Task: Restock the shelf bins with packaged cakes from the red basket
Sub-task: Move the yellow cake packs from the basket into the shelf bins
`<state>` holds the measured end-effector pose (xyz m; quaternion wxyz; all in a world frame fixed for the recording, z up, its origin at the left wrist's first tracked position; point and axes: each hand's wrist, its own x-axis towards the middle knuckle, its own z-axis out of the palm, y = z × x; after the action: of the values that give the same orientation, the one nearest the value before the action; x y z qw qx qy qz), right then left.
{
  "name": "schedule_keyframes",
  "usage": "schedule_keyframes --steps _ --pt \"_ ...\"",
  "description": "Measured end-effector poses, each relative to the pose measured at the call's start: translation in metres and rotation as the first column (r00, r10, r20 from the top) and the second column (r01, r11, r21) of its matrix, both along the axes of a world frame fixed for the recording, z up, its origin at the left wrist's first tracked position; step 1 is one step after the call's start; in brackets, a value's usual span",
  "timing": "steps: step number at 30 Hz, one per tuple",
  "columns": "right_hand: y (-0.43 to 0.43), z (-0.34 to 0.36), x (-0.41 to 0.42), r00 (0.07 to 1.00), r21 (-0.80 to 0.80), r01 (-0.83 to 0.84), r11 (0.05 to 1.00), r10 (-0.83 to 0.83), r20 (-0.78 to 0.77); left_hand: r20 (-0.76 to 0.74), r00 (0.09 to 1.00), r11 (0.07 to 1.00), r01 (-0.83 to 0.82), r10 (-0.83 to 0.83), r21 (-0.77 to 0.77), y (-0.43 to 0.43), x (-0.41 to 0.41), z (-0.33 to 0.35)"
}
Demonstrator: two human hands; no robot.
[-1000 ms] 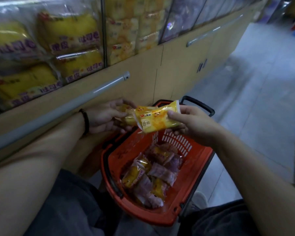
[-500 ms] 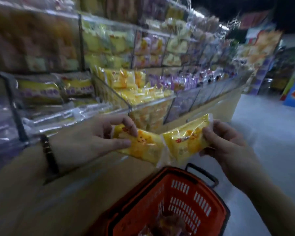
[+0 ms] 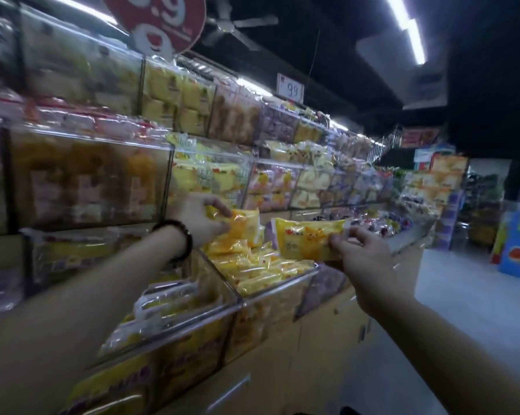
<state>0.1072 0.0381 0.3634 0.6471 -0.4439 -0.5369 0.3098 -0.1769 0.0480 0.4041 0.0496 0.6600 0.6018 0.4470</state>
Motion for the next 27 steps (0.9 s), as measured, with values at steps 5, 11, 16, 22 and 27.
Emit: schedule_keyframes --steps 5,11,16,22,27 --pt "0.058 -0.013 -0.017 0.973 -0.04 0.124 0.991 -0.113 0.199 -0.192 0.977 0.994 -0.099 0.088 -0.048 0.024 0.005 -0.033" --pt "0.11 0.001 -0.055 0.951 -0.024 0.263 0.965 -0.255 0.176 -0.166 0.986 0.982 -0.002 -0.03 -0.19 0.03 -0.013 -0.032" --pt "0.132 0.008 -0.073 0.93 -0.006 0.326 0.945 -0.32 0.183 -0.188 0.981 0.982 0.008 -0.044 -0.188 0.032 -0.017 -0.028" --pt "0.128 0.004 -0.077 0.84 0.013 0.271 0.963 -0.243 0.485 -0.173 0.984 0.994 -0.064 0.048 -0.087 0.035 -0.016 -0.032" --pt "0.126 0.011 -0.072 0.837 0.084 0.381 0.921 -0.383 0.392 -0.266 0.964 0.989 -0.058 0.02 -0.136 0.034 -0.013 -0.032"
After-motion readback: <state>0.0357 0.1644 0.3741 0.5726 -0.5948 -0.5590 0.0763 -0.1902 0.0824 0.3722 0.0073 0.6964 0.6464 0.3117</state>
